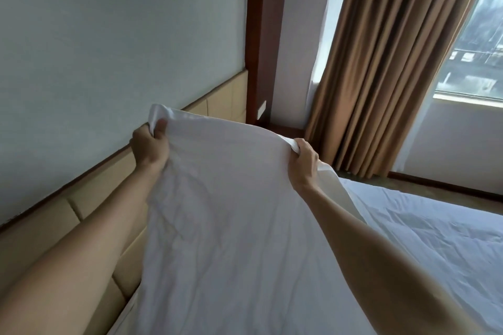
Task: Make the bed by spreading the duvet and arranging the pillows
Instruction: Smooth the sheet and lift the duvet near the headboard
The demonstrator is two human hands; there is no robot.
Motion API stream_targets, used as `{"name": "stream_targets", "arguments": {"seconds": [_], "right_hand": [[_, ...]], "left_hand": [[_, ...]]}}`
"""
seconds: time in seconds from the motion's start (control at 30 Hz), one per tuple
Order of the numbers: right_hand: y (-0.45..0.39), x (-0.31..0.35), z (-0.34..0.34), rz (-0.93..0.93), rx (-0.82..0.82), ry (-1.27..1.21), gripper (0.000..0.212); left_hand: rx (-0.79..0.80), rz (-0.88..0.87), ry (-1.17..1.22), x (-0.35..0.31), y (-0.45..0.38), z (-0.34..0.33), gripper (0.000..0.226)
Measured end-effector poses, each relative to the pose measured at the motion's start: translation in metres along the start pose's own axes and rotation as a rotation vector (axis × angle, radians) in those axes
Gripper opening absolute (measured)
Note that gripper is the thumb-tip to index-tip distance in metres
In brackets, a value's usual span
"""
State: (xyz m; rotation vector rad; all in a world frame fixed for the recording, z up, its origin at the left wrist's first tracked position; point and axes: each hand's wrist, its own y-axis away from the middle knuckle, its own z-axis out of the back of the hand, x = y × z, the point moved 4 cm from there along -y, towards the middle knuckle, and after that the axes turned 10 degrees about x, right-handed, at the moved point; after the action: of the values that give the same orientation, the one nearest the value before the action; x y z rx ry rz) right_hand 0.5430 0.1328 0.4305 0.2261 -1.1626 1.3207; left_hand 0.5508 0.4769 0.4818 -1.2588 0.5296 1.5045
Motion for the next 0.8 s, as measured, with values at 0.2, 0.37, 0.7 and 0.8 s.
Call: {"name": "stream_targets", "arguments": {"seconds": [0.2, 0.37, 0.7, 0.8], "right_hand": [[-0.099, -0.07, -0.027, -0.006, 0.016, -0.062, 0.03], [-0.175, -0.12, -0.058, -0.003, 0.065, -0.073, 0.029], [-0.26, -0.181, -0.109, 0.027, 0.33, -0.057, 0.027], [-0.241, -0.228, -0.116, -0.139, 0.54, -0.005, 0.028]], "left_hand": [[-0.065, 0.003, -0.049, -0.023, -0.06, -0.094, 0.04], [-0.111, 0.025, -0.077, -0.01, -0.107, -0.158, 0.054], [-0.152, 0.162, -0.153, 0.017, -0.147, -0.216, 0.039], [-0.007, 0.276, -0.213, 0.041, -0.132, -0.233, 0.029]]}}
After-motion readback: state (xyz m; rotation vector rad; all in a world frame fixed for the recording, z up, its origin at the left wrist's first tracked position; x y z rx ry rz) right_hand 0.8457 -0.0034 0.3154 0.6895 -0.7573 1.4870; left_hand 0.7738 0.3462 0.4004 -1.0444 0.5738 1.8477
